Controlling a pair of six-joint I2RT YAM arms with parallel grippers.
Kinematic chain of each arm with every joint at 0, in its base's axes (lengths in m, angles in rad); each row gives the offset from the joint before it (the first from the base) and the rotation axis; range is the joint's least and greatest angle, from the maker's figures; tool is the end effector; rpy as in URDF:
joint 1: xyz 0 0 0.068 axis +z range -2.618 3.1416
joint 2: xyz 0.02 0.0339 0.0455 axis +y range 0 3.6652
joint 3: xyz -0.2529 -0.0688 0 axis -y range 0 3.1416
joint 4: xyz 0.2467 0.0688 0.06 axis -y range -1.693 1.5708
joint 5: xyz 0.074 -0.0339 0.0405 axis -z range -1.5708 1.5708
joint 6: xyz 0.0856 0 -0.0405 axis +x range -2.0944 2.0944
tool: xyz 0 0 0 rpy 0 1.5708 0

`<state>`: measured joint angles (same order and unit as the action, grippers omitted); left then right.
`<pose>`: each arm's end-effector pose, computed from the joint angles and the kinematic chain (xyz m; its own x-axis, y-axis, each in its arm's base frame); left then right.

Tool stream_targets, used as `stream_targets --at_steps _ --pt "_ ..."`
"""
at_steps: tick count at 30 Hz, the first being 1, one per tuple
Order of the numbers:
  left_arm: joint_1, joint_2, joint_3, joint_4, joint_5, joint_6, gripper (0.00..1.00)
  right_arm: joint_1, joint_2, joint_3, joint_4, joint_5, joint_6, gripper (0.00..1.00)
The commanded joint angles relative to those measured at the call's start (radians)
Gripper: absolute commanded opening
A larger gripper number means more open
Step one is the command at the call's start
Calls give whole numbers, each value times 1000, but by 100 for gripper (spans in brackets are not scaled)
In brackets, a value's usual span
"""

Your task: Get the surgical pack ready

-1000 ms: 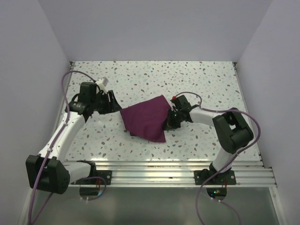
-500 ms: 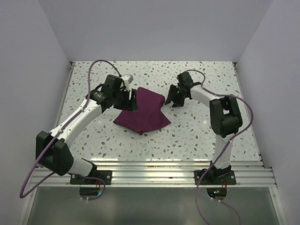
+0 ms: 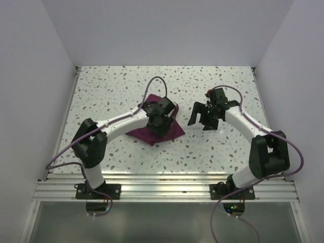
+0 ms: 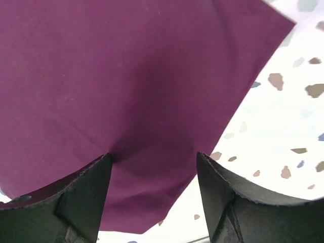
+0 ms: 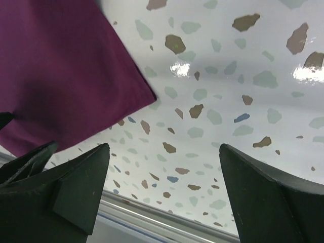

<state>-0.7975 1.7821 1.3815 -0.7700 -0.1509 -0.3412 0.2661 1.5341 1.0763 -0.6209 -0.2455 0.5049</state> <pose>0.2784 -0.2668 0.1737 -0.8293 0.3760 -0.4135 0.4129 0.9108 0.0001 0.3155 0.1076 0.1726 -0.9212 0.2352 -0.3099 0.0911 0.9048 0.4160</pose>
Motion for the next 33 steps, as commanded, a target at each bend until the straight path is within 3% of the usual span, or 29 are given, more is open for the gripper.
stream_targets --at_steps 1,7,17,22,26,29,33 --pt "-25 31 59 -58 -139 -16 72 1 -32 -38 12 -43 4 93" --pt "-65 97 70 -91 -301 -28 71 1 -63 -62 35 -41 17 95" --pt "-83 135 62 -84 -312 -19 65 2 -78 -102 75 -63 40 99" --pt "-83 146 63 -86 -308 -12 49 2 -65 -122 104 -110 56 96" --pt "-81 149 68 -81 -289 -4 32 7 -40 -122 151 -158 67 85" --pt "-81 155 71 -81 -276 -1 21 13 -20 -107 171 -175 75 82" --pt "-81 158 85 -90 -254 2 10 36 46 -58 193 -210 95 74"
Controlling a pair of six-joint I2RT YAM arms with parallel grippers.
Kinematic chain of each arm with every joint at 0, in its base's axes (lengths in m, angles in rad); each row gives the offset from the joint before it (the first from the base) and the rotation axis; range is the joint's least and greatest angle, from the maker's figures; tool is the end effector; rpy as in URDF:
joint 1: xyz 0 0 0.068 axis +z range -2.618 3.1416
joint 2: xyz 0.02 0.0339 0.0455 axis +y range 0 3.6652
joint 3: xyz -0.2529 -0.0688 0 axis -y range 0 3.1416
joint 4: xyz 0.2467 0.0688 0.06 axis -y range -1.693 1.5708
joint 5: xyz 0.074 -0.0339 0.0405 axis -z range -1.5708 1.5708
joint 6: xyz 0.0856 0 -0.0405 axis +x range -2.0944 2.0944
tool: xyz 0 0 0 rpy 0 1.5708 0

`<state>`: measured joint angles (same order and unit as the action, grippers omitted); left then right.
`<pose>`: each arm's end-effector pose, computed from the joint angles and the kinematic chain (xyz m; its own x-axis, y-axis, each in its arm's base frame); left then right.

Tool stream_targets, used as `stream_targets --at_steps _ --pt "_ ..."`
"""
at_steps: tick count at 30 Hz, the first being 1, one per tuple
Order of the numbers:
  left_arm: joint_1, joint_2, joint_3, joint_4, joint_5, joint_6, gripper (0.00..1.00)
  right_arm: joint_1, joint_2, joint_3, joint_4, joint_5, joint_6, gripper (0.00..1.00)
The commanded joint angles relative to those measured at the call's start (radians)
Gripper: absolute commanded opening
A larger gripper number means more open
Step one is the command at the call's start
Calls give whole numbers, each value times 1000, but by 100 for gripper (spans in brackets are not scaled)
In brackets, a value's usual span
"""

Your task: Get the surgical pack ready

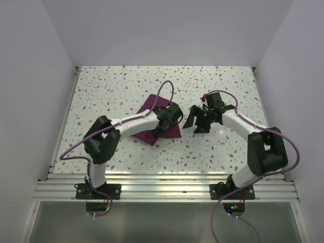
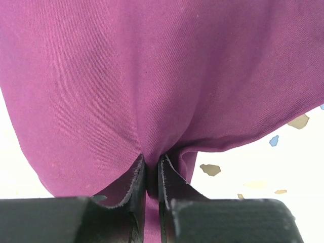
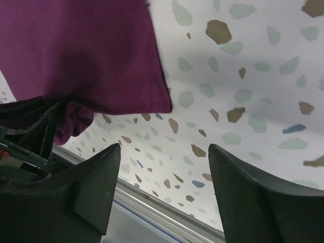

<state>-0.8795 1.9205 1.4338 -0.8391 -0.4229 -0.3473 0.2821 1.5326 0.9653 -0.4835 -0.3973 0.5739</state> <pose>0.2755 -0.2778 0.1412 -0.7991 0.4788 -0.3636 0.3904 0.8732 0.2918 0.3045 0.1227 0.1515 -0.9396 0.2489 -0.2350 0.0819 0.8300 0.5517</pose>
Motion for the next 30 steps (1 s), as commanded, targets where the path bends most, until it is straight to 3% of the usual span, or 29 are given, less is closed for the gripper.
stream_targets --at_steps 1,2,9,10,14,21,30 --pt "2 20 40 -26 21 11 8 26 63 61 77 -67 44 72" --pt "2 18 57 -29 27 14 0 34 98 70 88 -78 56 70" --pt "4 14 119 -57 121 44 0 78 273 131 287 -199 242 48" --pt "7 12 129 -60 134 48 0 81 284 136 334 -215 285 37" --pt "11 -9 143 -60 183 59 0 89 342 157 418 -245 362 16" --pt "17 -32 181 -49 222 74 0 156 419 176 529 -273 448 14" --pt "36 -55 252 -26 286 77 0 285 431 82 893 -278 673 13"
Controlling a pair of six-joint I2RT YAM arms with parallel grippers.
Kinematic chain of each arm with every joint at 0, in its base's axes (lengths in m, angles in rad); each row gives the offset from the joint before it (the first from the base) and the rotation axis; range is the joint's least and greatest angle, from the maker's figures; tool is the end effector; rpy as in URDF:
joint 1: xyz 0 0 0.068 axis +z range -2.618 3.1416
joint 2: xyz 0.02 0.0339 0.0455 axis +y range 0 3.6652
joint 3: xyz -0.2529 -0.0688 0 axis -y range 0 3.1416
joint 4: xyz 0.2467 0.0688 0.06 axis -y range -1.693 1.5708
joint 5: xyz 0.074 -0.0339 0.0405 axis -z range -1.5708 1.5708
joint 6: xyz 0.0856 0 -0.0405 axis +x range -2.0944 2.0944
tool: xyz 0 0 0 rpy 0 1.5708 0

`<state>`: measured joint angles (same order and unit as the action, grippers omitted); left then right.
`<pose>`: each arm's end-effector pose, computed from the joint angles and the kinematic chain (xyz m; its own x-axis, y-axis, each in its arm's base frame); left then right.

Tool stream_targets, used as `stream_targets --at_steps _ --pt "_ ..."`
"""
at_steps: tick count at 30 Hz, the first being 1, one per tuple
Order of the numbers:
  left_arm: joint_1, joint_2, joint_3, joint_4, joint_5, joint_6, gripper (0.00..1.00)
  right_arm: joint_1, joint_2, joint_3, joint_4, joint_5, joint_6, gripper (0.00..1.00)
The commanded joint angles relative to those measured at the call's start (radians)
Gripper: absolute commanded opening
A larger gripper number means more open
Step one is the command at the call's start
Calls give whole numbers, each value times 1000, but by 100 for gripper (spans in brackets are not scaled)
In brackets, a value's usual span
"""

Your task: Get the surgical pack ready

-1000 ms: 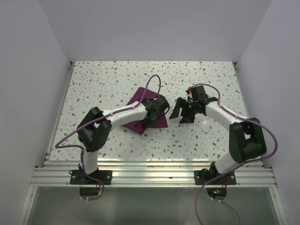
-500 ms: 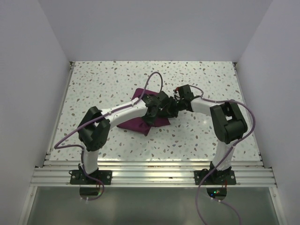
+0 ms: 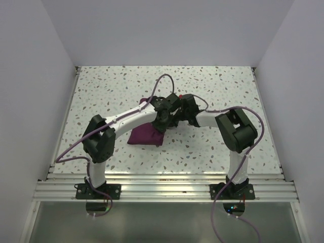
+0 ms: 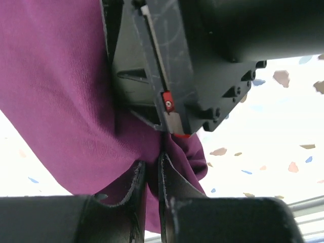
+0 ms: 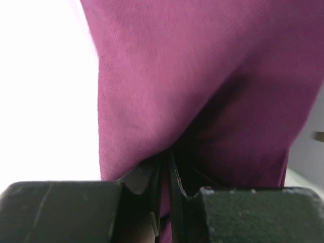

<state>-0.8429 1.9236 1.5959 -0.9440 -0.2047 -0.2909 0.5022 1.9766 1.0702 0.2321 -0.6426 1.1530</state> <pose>0.2836 -0.2921 0.1774 -0.8073 0.4838 -0.3380 0.4798 0.8715 0.1016 0.3527 0.2522 0.0996 -0.9493 0.3134 0.0250 0.1773 0.4680 0.8658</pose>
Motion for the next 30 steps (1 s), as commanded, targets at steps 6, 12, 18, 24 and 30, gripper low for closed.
stream_targets --at_steps 6,12,18,24,30 --pt "19 -75 91 89 86 18 0 73 -5 -64 135 -28 44 14" --pt "25 -103 72 114 117 16 0 111 111 82 110 11 -2 19" --pt "47 -120 38 106 110 15 0 -19 15 31 -98 38 -155 20" --pt "93 -141 -5 129 137 12 0 -132 -107 65 -362 3 -418 22" --pt "110 -152 -20 134 146 32 0 -160 -142 109 -490 0 -504 22"
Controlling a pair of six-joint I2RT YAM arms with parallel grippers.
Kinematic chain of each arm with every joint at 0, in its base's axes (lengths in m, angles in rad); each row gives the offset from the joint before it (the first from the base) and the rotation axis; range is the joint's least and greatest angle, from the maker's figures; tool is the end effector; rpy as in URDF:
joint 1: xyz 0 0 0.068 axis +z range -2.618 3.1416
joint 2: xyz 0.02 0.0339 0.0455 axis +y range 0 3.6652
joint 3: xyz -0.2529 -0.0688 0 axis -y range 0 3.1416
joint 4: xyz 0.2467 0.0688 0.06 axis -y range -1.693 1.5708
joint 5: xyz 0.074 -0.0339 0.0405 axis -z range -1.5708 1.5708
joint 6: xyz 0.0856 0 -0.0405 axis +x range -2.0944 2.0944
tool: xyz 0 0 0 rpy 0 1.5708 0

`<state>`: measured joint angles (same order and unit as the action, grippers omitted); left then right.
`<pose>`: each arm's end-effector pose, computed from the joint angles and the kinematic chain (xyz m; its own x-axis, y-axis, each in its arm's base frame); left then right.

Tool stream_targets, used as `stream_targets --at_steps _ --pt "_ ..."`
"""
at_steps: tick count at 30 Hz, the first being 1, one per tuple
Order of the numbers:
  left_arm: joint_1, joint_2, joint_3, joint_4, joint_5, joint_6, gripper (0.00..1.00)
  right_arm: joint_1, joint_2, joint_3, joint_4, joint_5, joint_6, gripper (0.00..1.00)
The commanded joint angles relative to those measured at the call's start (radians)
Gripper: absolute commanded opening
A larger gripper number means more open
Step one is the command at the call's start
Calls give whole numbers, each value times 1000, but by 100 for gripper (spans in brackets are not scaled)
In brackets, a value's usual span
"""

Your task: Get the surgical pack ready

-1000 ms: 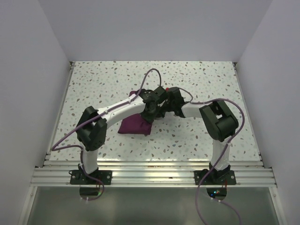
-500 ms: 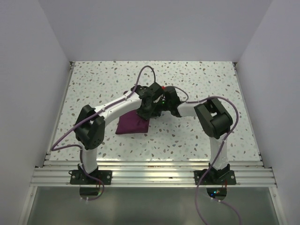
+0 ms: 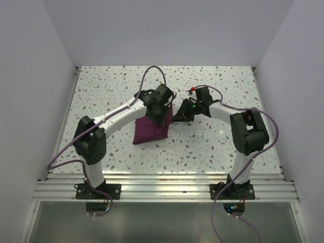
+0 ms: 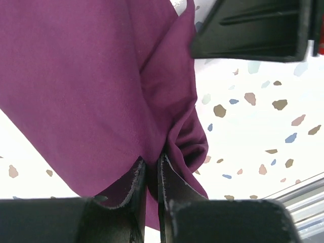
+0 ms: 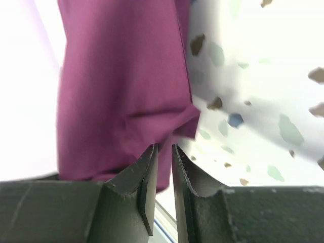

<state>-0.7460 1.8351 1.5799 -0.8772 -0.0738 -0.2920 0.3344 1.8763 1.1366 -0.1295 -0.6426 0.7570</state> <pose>0.3036 -0.2720 0.2091 -0.8250 0.3716 -0.4257 0.4348 0.8987 -0.0583 0.3711 0.1833 0.1239 -0.9558 0.2499 -0.1548 0.0389 0.6296 0.7760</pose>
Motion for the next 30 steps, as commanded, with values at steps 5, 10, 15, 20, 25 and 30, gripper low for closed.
stream_targets --at_steps 5,10,15,20,25,30 --pt "16 -65 -4 80 37 34 0 26 -9 77 -81 -35 -64 19" --pt "16 -46 14 84 54 37 0 71 -12 92 -65 -5 -35 17" --pt "16 -34 20 86 55 45 0 55 -55 95 -128 49 -77 15" --pt "16 -36 17 86 55 48 0 18 -65 124 -180 50 -123 15" --pt "16 -37 12 87 54 50 0 -5 -49 192 -236 58 -170 15" --pt "16 -33 12 92 63 47 0 -3 -39 213 -236 49 -168 15"
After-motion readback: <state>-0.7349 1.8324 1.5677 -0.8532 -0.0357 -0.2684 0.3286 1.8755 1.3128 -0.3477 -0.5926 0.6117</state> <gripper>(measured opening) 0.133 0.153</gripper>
